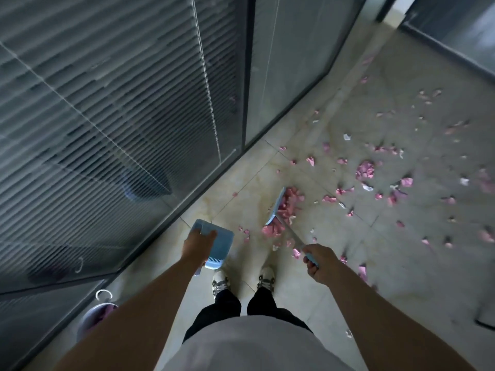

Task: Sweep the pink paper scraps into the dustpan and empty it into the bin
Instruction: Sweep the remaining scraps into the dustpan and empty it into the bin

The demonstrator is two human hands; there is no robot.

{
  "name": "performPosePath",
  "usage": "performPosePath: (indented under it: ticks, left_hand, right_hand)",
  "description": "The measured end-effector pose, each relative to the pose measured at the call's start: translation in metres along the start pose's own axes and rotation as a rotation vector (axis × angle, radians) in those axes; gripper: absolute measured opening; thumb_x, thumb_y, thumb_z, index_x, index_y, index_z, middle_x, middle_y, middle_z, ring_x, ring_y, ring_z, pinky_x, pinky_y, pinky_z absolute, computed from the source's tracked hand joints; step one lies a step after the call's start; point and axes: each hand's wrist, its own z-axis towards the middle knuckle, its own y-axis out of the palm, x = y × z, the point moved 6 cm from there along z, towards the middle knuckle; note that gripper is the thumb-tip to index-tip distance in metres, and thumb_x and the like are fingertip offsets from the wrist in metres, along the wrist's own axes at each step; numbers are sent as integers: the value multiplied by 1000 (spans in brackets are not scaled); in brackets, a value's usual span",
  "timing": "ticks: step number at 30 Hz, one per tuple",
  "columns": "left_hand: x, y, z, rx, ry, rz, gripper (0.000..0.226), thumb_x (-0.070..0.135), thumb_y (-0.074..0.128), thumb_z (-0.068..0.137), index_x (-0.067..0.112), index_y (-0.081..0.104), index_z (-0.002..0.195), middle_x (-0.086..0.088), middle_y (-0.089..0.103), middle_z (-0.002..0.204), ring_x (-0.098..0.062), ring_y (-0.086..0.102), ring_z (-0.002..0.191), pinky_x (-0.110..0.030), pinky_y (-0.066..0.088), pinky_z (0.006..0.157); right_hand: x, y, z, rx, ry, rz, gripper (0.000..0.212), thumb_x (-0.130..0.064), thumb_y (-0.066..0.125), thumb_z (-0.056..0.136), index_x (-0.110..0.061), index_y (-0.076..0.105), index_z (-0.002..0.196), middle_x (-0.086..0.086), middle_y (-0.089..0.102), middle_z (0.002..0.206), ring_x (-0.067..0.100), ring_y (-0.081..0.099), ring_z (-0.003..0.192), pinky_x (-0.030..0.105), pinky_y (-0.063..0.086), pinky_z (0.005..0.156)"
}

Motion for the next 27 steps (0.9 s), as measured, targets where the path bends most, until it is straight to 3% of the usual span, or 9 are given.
performPosePath:
  ticks: [3,7,13,17,22,27]
  left_hand:
    - [2,4,3,-38,9,32,29,30,58,84,11,58,106,-12,62,85,-24,56,68,-22,39,48]
    - [8,9,5,-65,36,107,24,24,55,84,7,59,100,-12,61,79,-25,55,65,-28,43,57]
    - [29,21,-4,-61,68,233,14,19,44,93,7,51,89,-19,61,81,-33,61,70,-40,52,63]
    - [24,12,-4,-1,40,200,16,25,44,91,10,51,93,-15,60,79,-31,59,66,-34,50,59]
    - [-5,-20,-1,57,-35,37,36,32,51,76,11,55,105,-18,60,79,-28,51,49,-23,38,39]
    - [-21,-42,-17,96,-71,-46,15,25,53,81,11,56,88,-10,52,62,-20,39,38,-22,33,40]
  right_hand:
    - [2,-14,-6,20,-14,95,11,-8,53,92,-7,55,81,7,43,61,10,30,41,13,23,29]
    - [8,-35,-17,21,-41,206,9,-7,51,92,-3,53,84,9,43,62,8,32,30,13,23,28]
    - [1,-27,-31,-11,-70,118,13,-13,56,92,-4,55,82,9,46,61,9,32,31,13,24,30]
    - [-8,5,-29,-95,-90,47,10,-15,55,93,-7,58,87,8,47,61,8,33,30,14,23,30]
    - [-9,62,-17,-206,-97,-100,7,-15,53,93,-9,56,91,7,45,61,7,31,30,13,22,30]
    - [1,96,-1,-251,-57,-170,10,-13,56,92,-9,56,83,8,44,62,8,30,32,13,22,31]
